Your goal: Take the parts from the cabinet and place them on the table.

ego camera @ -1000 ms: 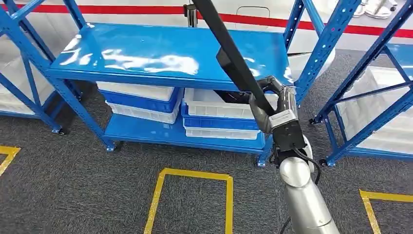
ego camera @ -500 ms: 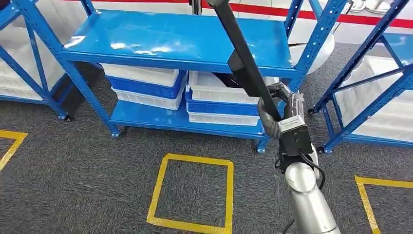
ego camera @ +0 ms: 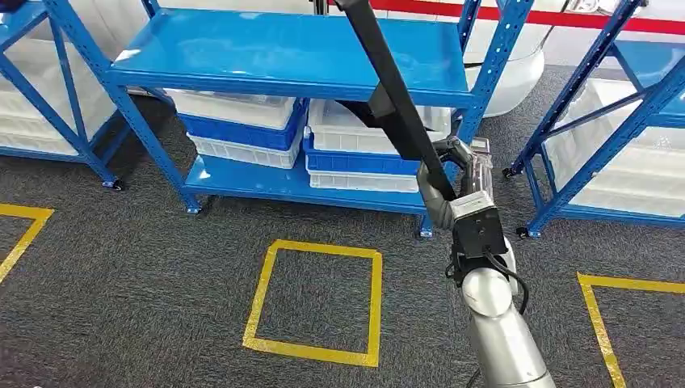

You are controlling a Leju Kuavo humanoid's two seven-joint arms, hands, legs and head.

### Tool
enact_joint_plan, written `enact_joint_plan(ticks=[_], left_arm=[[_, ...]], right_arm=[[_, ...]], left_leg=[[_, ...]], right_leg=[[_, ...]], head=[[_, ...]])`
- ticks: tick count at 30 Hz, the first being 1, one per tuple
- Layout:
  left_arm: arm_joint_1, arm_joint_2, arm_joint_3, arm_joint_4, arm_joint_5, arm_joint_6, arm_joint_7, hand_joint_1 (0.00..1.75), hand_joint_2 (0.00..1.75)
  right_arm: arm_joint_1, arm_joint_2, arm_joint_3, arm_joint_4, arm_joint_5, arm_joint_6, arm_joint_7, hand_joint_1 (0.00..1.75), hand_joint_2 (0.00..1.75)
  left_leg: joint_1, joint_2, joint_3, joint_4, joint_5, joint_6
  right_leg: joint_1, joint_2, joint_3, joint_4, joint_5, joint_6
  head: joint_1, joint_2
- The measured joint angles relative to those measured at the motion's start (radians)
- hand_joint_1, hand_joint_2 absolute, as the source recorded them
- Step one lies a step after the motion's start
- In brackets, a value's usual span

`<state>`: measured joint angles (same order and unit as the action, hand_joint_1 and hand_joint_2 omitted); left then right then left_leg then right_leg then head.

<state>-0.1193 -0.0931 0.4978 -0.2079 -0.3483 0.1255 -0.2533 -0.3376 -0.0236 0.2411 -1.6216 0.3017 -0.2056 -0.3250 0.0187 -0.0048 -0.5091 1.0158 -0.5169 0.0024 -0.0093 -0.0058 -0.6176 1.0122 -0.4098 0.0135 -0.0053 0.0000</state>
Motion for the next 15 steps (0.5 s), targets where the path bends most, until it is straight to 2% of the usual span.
enact_joint_plan(ticks=[2, 3, 4, 5, 6, 7, 8, 9, 10, 11, 12, 13, 14, 15], left_arm=[[0.002, 0.001, 0.003, 0.000, 0.000, -0.001, -0.003, 0.00, 1.75], [0.005, 0.000, 0.004, 0.001, 0.001, -0.001, -0.004, 0.00, 1.75], [0.003, 0.000, 0.006, 0.001, 0.001, -0.001, -0.005, 0.00, 1.75], [0.003, 0.000, 0.008, 0.001, 0.001, -0.002, -0.006, 0.00, 1.75], [0.002, 0.000, 0.010, 0.001, 0.002, -0.002, -0.009, 0.00, 1.75], [0.003, 0.000, 0.011, 0.001, 0.003, -0.004, -0.016, 0.00, 1.75], [0.003, 0.000, 0.011, 0.001, 0.003, -0.006, -0.021, 0.00, 1.75], [0.004, 0.000, 0.011, 0.001, 0.003, -0.010, -0.023, 0.00, 1.75], [0.004, 0.000, 0.011, 0.001, 0.003, -0.010, -0.025, 0.00, 1.75], [0.005, 0.000, 0.011, 0.001, 0.003, -0.011, -0.026, 0.00, 1.75], [0.006, -0.001, 0.011, 0.001, 0.001, -0.008, -0.027, 0.00, 1.75], [0.006, -0.001, 0.011, 0.001, -0.002, 0.002, -0.032, 0.00, 1.75], [0.007, -0.001, 0.011, 0.000, -0.003, 0.008, -0.035, 0.00, 1.75], [0.007, -0.001, 0.011, 0.000, 0.002, 0.008, -0.037, 0.00, 1.75]], right_arm=[[-0.011, 0.004, 0.002, 0.006, 0.000, -0.001, 0.000, 1.75, 1.75], [-0.013, 0.005, 0.002, 0.010, 0.000, -0.002, 0.000, 1.75, 1.75], [-0.016, 0.004, 0.002, 0.014, -0.001, -0.002, 0.000, 1.75, 1.75], [-0.020, 0.003, 0.003, 0.016, -0.002, -0.002, 0.000, 1.75, 1.75], [-0.024, 0.004, 0.004, 0.020, -0.002, -0.002, 0.000, 1.75, 1.75], [-0.028, 0.003, 0.005, 0.024, -0.002, -0.002, 0.000, 1.75, 1.75], [-0.032, 0.003, 0.005, 0.028, -0.002, -0.001, 0.000, 1.75, 1.75], [-0.034, 0.004, 0.006, 0.032, -0.002, -0.001, 0.000, 1.75, 1.75], [-0.037, 0.004, 0.007, 0.036, -0.002, -0.001, 0.000, 1.75, 1.75], [-0.040, 0.004, 0.008, 0.040, -0.002, -0.001, 0.000, 1.75, 1.75], [-0.045, 0.004, 0.009, 0.043, -0.002, -0.001, 0.000, 1.75, 1.75], [-0.053, 0.005, 0.011, 0.046, -0.002, -0.001, 0.000, 1.75, 1.75], [-0.061, 0.006, 0.013, 0.048, -0.002, -0.001, 0.000, 1.75, 1.75], [-0.067, 0.009, 0.016, 0.050, -0.002, 0.000, -0.001, 1.75, 1.75]], left_leg=[[-0.010, 0.000, -0.011, -0.001, 0.010, 0.015], [-0.010, 0.003, -0.020, -0.012, 0.026, 0.028], [-0.003, 0.010, -0.024, -0.018, 0.043, 0.037], [-0.005, 0.010, -0.039, -0.020, 0.054, 0.047], [-0.005, 0.011, -0.055, -0.019, 0.068, 0.053], [-0.006, 0.012, -0.073, -0.019, 0.082, 0.052], [-0.006, 0.012, -0.092, -0.018, 0.096, 0.051], [-0.006, 0.013, -0.109, -0.018, 0.109, 0.050], [-0.006, 0.014, -0.126, -0.017, 0.121, 0.048], [-0.005, 0.014, -0.142, -0.016, 0.134, 0.044], [-0.005, 0.014, -0.160, -0.015, 0.147, 0.039], [-0.005, 0.013, -0.173, -0.011, 0.159, 0.033], [-0.006, 0.013, -0.183, -0.008, 0.165, 0.025], [-0.010, 0.014, -0.188, -0.004, 0.172, 0.018]], right_leg=[[-0.005, -0.003, -0.003, -0.006, 0.017, 0.014], [0.002, -0.002, -0.008, -0.010, 0.027, 0.023], [-0.002, -0.003, -0.015, 0.005, 0.010, 0.022], [0.000, 0.000, -0.037, 0.036, -0.036, 0.012], [-0.002, 0.001, -0.061, 0.100, -0.096, 0.000], [-0.003, 0.001, -0.083, 0.186, -0.150, -0.005], [-0.004, 0.001, -0.099, 0.263, -0.180, -0.002], [-0.004, 0.001, -0.099, 0.308, -0.182, 0.007], [-0.006, 0.001, -0.081, 0.312, -0.164, 0.019], [-0.007, 0.001, -0.045, 0.280, -0.133, 0.033], [-0.010, 0.001, 0.012, 0.210, -0.103, 0.045], [-0.014, 0.001, 0.078, 0.123, -0.098, 0.046], [-0.015, 0.001, 0.139, 0.034, -0.136, 0.036], [0.000, 0.005, 0.175, -0.026, -0.157, 0.025]], head=[[-0.002, 0.000], [-0.001, 0.000], [-0.002, 0.000], [0.000, 0.000], [0.004, 0.000], [0.005, 0.000], [0.004, 0.000], [0.005, 0.000], [0.005, 0.000], [0.007, 0.000], [0.006, 0.000], [0.006, 0.000], [0.006, 0.000], [0.006, 0.000]])
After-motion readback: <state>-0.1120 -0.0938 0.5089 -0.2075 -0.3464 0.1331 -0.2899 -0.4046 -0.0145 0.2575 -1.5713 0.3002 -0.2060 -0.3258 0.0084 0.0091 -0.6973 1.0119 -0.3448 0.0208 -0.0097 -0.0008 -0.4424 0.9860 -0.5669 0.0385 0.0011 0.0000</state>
